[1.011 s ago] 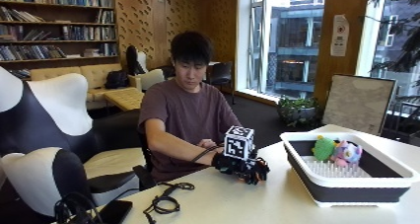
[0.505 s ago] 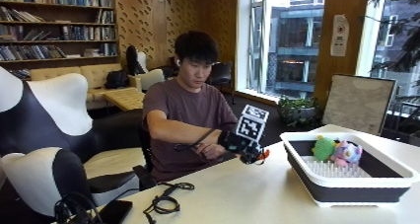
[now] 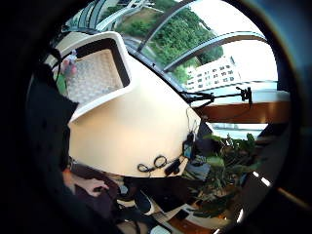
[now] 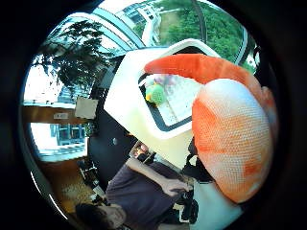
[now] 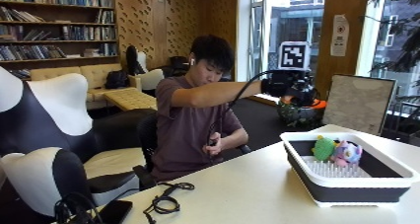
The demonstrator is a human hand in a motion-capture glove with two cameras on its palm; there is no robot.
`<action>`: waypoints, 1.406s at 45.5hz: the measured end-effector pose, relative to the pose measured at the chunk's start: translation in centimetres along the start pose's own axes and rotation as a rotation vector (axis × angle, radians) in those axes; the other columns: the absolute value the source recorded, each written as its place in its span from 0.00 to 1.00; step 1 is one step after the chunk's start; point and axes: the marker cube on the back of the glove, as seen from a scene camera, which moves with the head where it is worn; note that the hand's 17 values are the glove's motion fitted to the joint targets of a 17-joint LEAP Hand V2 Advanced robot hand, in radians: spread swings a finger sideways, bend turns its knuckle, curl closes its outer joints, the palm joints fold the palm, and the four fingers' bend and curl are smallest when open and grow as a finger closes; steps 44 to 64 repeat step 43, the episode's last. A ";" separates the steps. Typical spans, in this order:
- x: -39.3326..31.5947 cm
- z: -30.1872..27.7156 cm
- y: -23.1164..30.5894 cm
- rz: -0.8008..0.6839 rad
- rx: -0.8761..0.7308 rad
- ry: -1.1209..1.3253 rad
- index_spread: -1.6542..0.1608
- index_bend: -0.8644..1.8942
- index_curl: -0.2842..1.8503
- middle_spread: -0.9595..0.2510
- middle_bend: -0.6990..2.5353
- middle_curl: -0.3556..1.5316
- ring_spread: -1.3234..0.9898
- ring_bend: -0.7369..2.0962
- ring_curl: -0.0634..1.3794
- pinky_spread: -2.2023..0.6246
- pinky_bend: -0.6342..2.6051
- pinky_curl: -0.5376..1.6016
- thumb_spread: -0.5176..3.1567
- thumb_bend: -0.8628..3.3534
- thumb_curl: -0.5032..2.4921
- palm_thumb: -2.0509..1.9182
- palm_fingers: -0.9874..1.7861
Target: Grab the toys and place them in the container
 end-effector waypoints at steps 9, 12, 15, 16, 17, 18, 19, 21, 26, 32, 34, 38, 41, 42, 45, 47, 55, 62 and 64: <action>-2.5 3.8 -5.5 -0.090 -0.022 0.058 0.75 0.54 0.29 0.39 0.50 0.66 0.41 0.86 0.57 0.62 0.65 0.59 0.43 0.23 0.37 0.67 0.60; -2.9 5.4 -6.8 -0.070 -0.033 0.088 0.75 0.54 0.30 0.38 0.51 0.68 0.41 0.86 0.57 0.62 0.65 0.59 0.42 0.23 0.38 0.66 0.59; -3.4 6.7 -7.7 -0.045 -0.021 0.095 0.75 0.54 0.31 0.38 0.52 0.69 0.41 0.86 0.57 0.62 0.64 0.60 0.42 0.22 0.38 0.66 0.58; -3.6 7.0 -7.9 -0.050 -0.010 0.090 0.75 0.54 0.31 0.38 0.52 0.70 0.41 0.86 0.57 0.62 0.64 0.60 0.42 0.22 0.38 0.66 0.58; -3.9 7.2 -8.2 -0.031 0.003 0.077 0.75 0.54 0.32 0.38 0.52 0.70 0.41 0.86 0.57 0.62 0.64 0.60 0.42 0.22 0.38 0.66 0.58; -4.1 7.4 -8.5 0.012 0.016 0.059 0.75 0.54 0.32 0.38 0.52 0.70 0.41 0.86 0.57 0.63 0.64 0.60 0.42 0.22 0.38 0.66 0.58; -4.4 7.6 -8.8 0.064 0.026 0.040 0.75 0.54 0.32 0.38 0.52 0.71 0.41 0.87 0.57 0.63 0.64 0.60 0.42 0.21 0.38 0.66 0.57; -4.7 8.0 -9.2 0.139 0.016 0.003 0.75 0.54 0.33 0.38 0.52 0.71 0.41 0.87 0.57 0.63 0.64 0.60 0.42 0.21 0.38 0.66 0.57; -4.4 9.4 -8.7 0.079 -0.176 0.018 0.79 0.45 0.32 0.47 0.39 0.64 0.44 0.77 0.52 0.66 0.63 0.58 0.46 0.18 0.35 0.59 0.24; -4.8 8.8 -8.4 0.079 -0.185 -0.105 0.82 0.38 0.29 0.68 0.27 0.56 0.52 0.54 0.41 0.73 0.61 0.55 0.46 0.18 0.32 0.52 0.12; -4.2 8.9 -8.3 0.089 -0.176 -0.040 0.82 0.36 0.28 0.73 0.25 0.53 0.54 0.49 0.36 0.75 0.59 0.53 0.46 0.19 0.31 0.51 0.14; -4.4 8.5 -8.0 0.132 -0.166 -0.045 0.83 0.34 0.27 0.79 0.23 0.49 0.56 0.45 0.31 0.77 0.57 0.51 0.46 0.19 0.30 0.50 0.17; -4.2 8.0 -7.6 0.110 -0.158 -0.086 0.83 0.34 0.26 0.82 0.23 0.46 0.57 0.42 0.29 0.78 0.55 0.50 0.46 0.19 0.29 0.50 0.18; -4.2 7.8 -7.6 0.107 -0.155 -0.115 0.83 0.34 0.26 0.83 0.23 0.45 0.58 0.42 0.29 0.78 0.55 0.49 0.46 0.19 0.29 0.50 0.19; -4.1 7.6 -7.5 0.108 -0.152 -0.143 0.83 0.34 0.25 0.83 0.23 0.44 0.58 0.41 0.28 0.78 0.54 0.49 0.46 0.19 0.29 0.50 0.19; -4.1 7.6 -7.5 0.108 -0.152 -0.143 0.83 0.34 0.25 0.83 0.23 0.44 0.58 0.41 0.28 0.78 0.54 0.49 0.46 0.19 0.29 0.50 0.19; -4.1 7.6 -7.5 0.108 -0.152 -0.143 0.83 0.34 0.25 0.83 0.23 0.44 0.58 0.41 0.28 0.78 0.54 0.49 0.46 0.19 0.29 0.50 0.19; -4.1 7.6 -7.5 0.108 -0.152 -0.143 0.83 0.34 0.25 0.83 0.23 0.44 0.58 0.41 0.28 0.78 0.54 0.49 0.46 0.19 0.29 0.50 0.19; -4.1 7.6 -7.5 0.108 -0.152 -0.143 0.83 0.34 0.25 0.83 0.23 0.44 0.58 0.41 0.28 0.78 0.54 0.49 0.46 0.19 0.29 0.50 0.19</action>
